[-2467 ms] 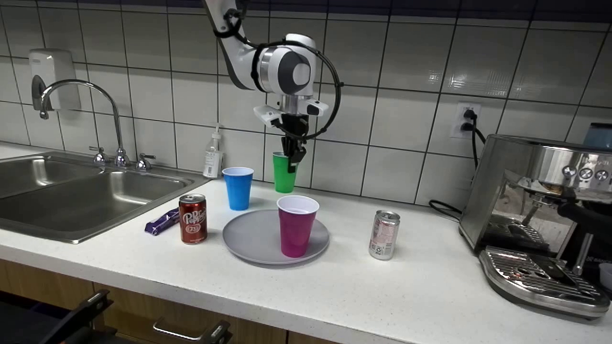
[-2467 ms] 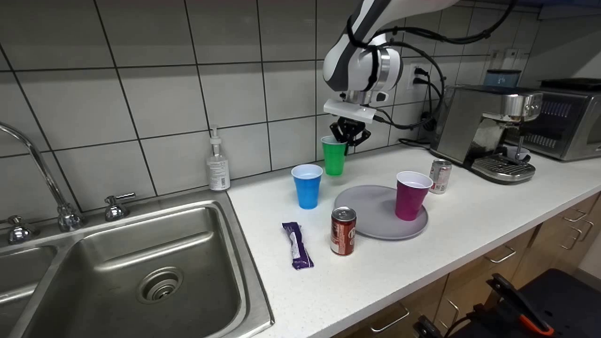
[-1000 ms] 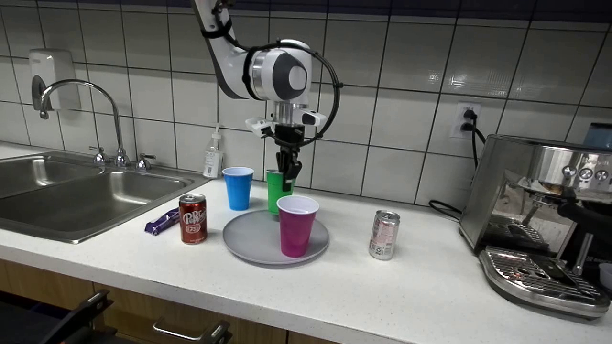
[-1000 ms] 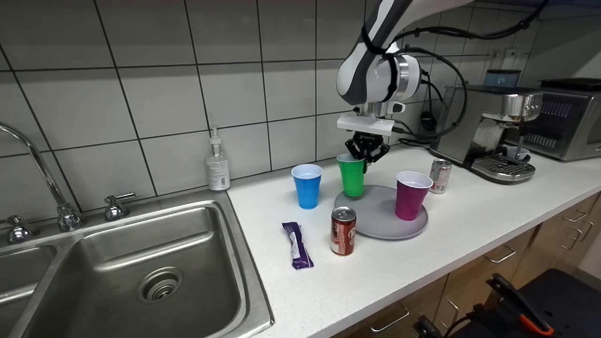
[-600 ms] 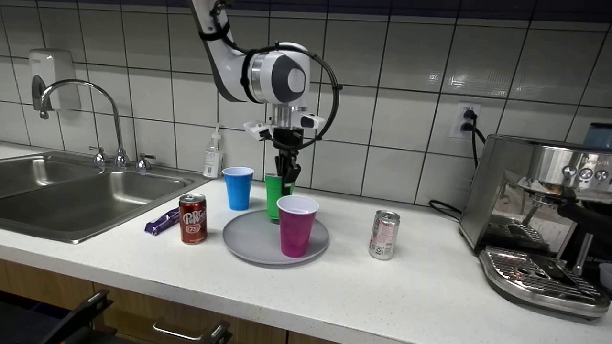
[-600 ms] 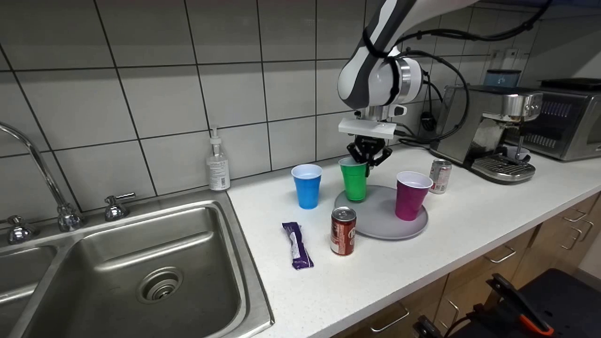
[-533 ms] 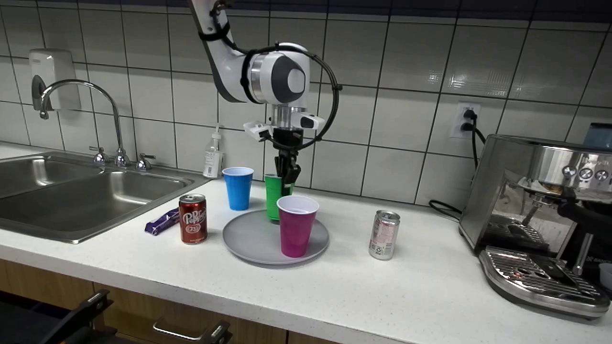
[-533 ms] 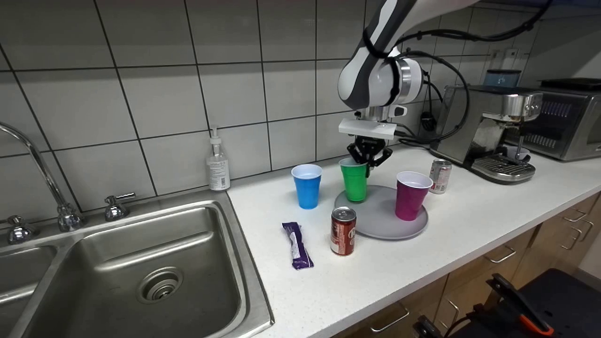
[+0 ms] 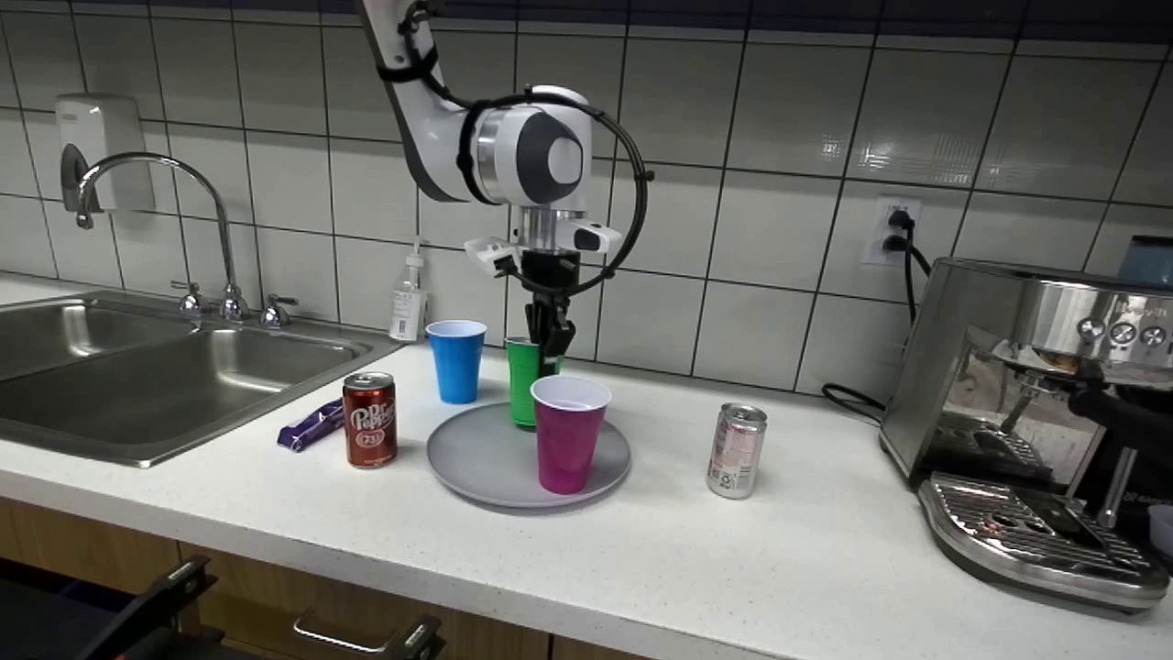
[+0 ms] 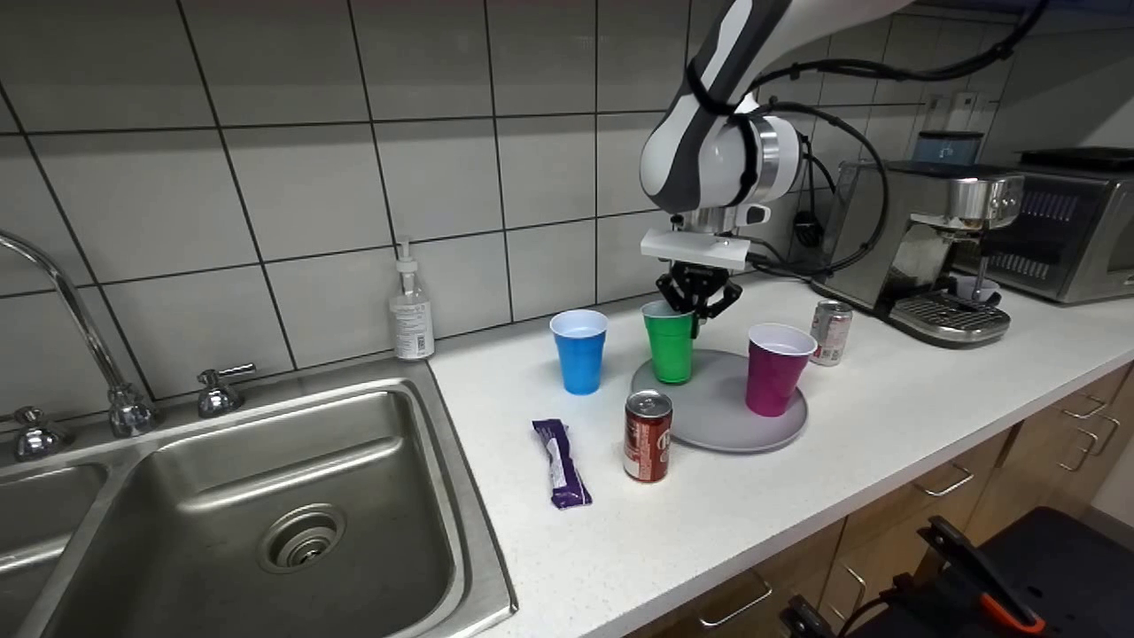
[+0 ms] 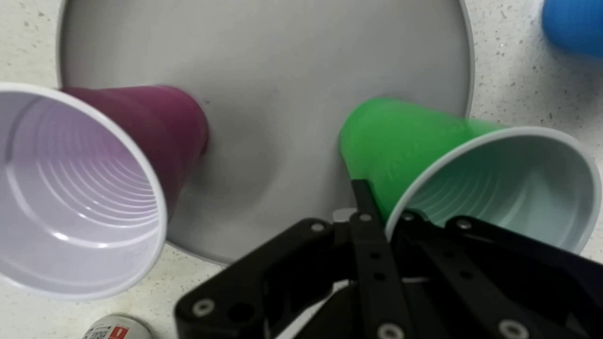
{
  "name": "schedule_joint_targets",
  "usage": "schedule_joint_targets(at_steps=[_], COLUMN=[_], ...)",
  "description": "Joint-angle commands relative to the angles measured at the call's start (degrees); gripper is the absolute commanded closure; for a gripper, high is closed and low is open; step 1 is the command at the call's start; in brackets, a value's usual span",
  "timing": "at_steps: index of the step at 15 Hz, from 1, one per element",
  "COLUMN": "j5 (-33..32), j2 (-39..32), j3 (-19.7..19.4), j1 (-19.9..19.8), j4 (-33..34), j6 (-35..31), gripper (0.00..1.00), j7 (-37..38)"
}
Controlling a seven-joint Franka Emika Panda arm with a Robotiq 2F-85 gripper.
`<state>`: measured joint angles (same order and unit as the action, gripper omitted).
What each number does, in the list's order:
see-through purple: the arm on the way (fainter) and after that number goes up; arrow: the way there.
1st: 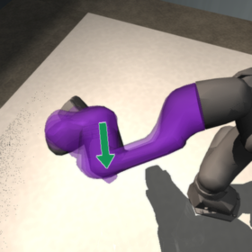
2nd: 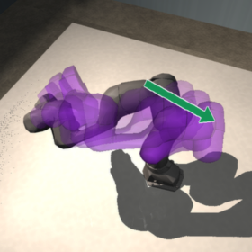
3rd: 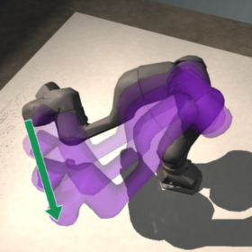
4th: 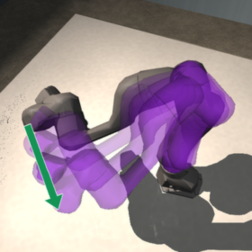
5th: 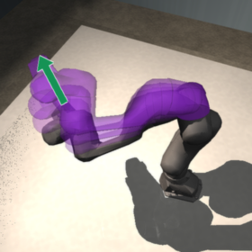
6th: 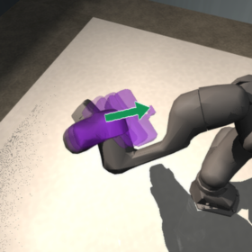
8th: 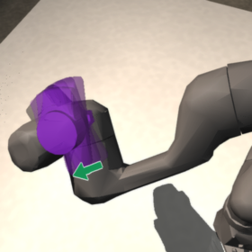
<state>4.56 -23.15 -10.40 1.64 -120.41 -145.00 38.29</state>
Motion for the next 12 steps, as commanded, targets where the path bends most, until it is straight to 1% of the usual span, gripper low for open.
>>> schedule_joint_targets(at_steps=[1,2,4,5,10,11,12], j5=[0.0,-0.1,-0.2,-0.2,-0.3,-0.4,-0.5], j2=[2.7,2.9,3.1,3.2,4.0,4.4,4.6], j3=[0.3,0.2,0.2,0.2,0.2,0.1,0.2], j1=[0.0,0.0,0.0,0.0,0.1,0.1,0.1], j4=[-2.8,-3.0,-3.3,-3.4,-3.7,-3.8,-3.8], j6=[-1.6,-1.6,-1.6,-1.6,-1.4,-1.3,-1.2], gripper=[0.73,0.72,0.60,0.51,0.14,0.05,0.01], j7=[-0.2,-0.2,-0.1,-0.1,0.1,0.1,0.1])
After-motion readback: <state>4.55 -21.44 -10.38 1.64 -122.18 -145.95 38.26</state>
